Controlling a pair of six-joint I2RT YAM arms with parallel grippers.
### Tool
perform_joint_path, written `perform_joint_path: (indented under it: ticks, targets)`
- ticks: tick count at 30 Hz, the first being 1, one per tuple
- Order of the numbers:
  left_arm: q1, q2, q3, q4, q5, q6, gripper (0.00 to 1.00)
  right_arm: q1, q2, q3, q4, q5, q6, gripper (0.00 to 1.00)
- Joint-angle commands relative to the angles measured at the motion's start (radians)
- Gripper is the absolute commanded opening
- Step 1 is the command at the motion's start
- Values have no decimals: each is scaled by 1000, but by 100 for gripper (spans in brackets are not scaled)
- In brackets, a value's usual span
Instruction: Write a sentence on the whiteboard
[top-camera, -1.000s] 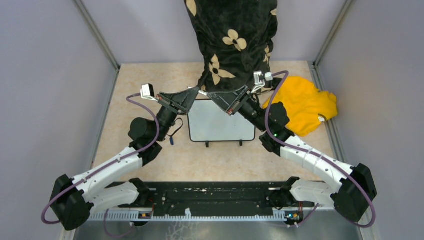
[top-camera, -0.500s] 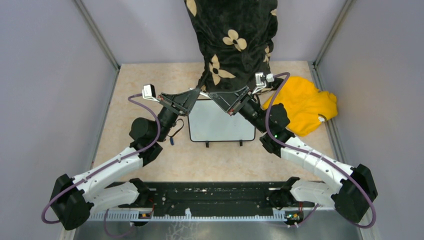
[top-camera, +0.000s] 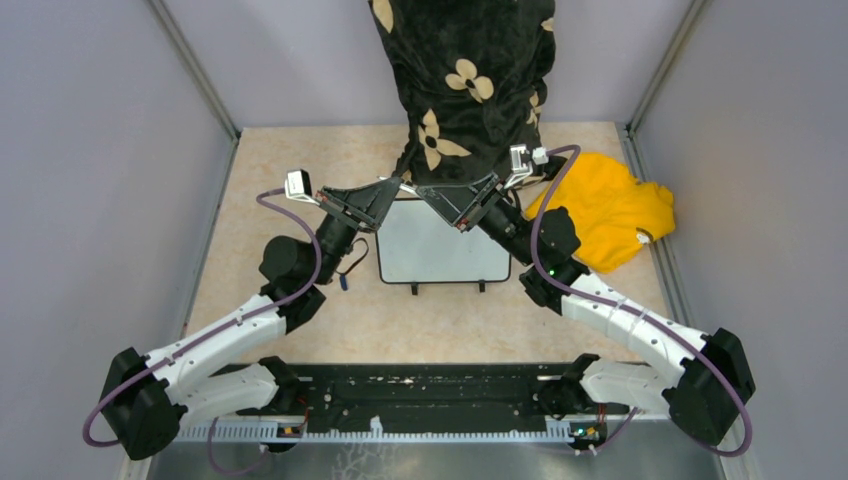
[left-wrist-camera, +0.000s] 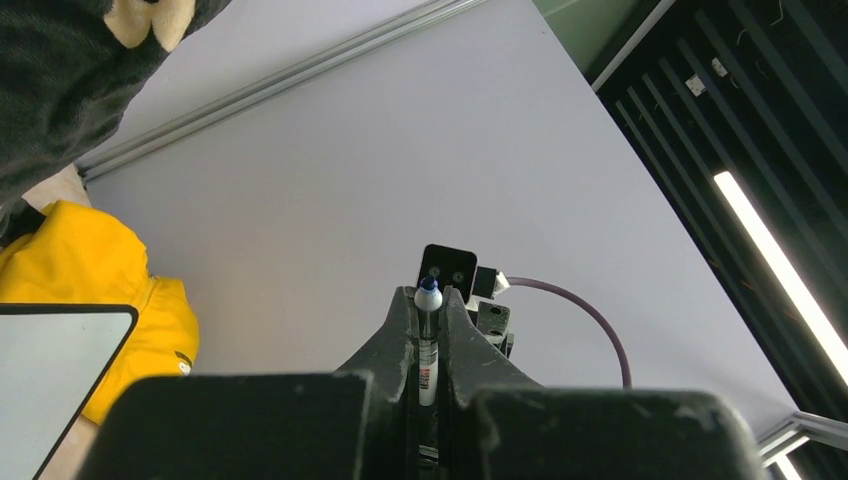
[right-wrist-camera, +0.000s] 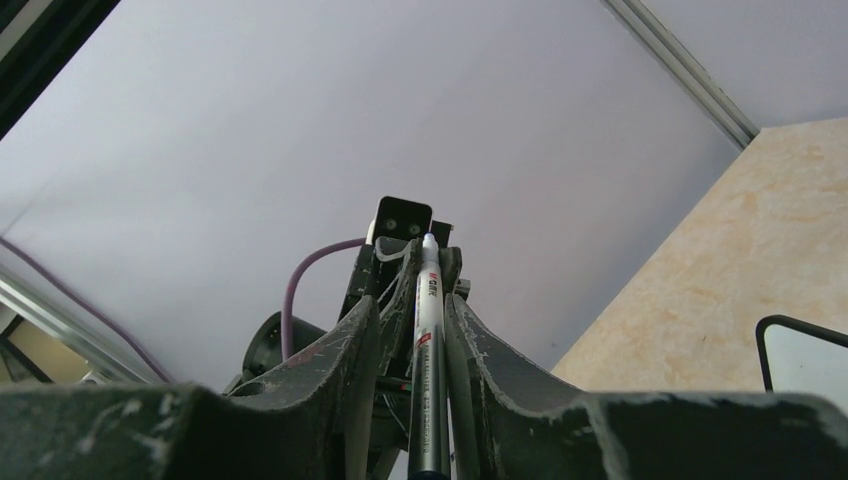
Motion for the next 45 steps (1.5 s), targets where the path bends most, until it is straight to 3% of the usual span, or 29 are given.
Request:
perform_joint_path:
  ticks: [1,32,45]
  targets:
    - [-5,-12,-7,21,-46,4,0,-5,-8,24,80,-34,2,30]
    - [-7,-5,-11,22,-32,-16,0,-6,-5,24,48,9,3,26]
    - [-14,4,-18,17,-27,-29,0,-5,5,22,58,26,8,18]
